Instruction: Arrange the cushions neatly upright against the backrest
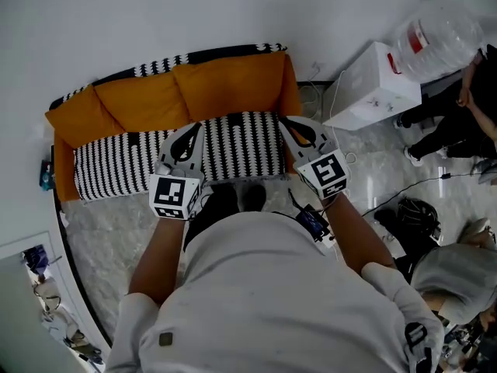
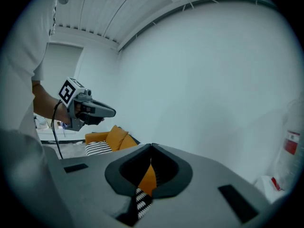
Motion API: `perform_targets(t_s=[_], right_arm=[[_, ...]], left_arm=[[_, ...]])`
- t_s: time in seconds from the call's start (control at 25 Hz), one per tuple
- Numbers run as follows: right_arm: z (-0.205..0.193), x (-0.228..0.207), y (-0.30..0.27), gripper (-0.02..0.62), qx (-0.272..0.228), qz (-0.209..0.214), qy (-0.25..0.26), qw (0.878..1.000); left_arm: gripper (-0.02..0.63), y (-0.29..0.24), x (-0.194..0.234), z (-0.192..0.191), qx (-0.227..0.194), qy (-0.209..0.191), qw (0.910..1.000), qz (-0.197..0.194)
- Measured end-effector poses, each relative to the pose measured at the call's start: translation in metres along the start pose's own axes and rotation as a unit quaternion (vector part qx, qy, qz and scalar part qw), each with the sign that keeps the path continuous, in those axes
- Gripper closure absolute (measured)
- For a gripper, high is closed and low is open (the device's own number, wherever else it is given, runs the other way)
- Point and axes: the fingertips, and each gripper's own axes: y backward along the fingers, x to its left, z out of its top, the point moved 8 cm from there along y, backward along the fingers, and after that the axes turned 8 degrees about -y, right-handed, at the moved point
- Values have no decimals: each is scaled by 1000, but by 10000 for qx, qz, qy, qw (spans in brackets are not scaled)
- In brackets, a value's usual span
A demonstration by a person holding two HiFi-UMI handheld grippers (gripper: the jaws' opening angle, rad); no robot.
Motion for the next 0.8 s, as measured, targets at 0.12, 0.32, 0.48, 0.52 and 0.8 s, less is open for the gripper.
perform_targets(t_s=[0.12,0.32,0.48,0.52,0.8], right_arm=[[2,14,14,569,-42,-31,44,10000],[5,39,28,569,-89,-131,97,9998],[8,68,32,569,-94,-307,97,9994],[8,77,32,569,-96,-344,73,9993],[16,152,21,569,-157,-476,22,9987]], left_arm=[[597,14,-8,4,-83,-57,9999,-59],[597,35,-9,9,-251,-238,9992,-182],[597,63,-6,-2,-267,-291,9985,-387],[597,71,-4,-5,-271,-275,9984,-416],[597,132,30,-20,-441,-229,9978,-439]])
